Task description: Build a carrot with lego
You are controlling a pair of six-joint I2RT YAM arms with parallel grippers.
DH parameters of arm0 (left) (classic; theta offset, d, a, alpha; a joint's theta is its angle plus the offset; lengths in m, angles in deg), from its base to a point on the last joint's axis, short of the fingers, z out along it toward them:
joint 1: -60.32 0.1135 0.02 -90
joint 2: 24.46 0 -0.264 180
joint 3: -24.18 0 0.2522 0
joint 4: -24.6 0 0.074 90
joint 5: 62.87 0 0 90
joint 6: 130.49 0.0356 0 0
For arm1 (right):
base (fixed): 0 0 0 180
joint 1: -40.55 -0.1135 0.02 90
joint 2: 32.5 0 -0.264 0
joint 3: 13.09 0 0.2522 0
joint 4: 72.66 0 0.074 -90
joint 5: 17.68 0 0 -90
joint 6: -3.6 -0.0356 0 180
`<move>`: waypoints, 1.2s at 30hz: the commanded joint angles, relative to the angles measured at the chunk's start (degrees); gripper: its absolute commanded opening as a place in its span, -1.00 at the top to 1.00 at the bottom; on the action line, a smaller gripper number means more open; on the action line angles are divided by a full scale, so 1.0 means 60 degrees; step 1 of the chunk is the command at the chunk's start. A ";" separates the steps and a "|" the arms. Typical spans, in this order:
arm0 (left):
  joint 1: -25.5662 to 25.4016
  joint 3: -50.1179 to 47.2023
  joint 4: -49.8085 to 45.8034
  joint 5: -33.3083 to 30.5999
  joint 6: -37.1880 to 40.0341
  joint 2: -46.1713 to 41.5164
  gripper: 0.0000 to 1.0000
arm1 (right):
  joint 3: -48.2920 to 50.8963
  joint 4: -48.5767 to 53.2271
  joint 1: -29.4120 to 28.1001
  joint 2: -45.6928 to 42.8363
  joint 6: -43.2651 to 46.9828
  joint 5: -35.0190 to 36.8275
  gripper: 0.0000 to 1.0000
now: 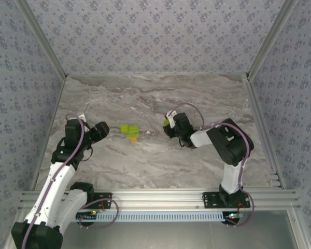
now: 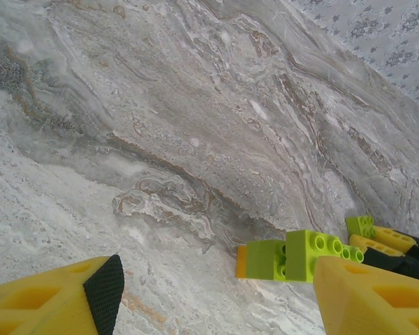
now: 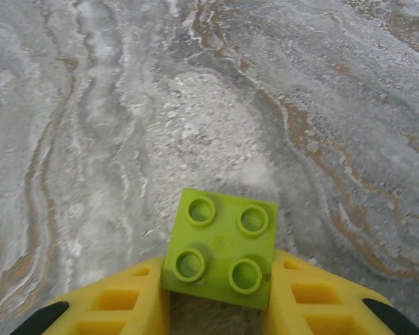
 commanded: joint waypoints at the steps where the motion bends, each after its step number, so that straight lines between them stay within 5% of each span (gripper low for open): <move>1: 0.0068 0.0127 0.0186 0.0190 0.0161 -0.0019 -0.47 | 0.0944 0.1574 -0.0618 0.0019 -0.0498 -0.0213 0.33; 13: 0.0071 0.0264 0.0190 0.0267 0.0189 0.0055 -0.47 | 0.2553 0.0575 -0.2156 -0.0863 -0.1431 0.1481 0.30; 25: 0.0071 0.0494 -0.0019 0.0197 0.0322 0.0100 -0.47 | 0.3207 -0.1498 -0.1986 0.0101 -0.1186 0.1566 0.10; 36: 0.0068 0.0572 0.0090 0.0135 0.0410 0.0260 -0.47 | 0.3506 -0.3327 -0.1730 0.1246 -0.0813 0.1045 0.17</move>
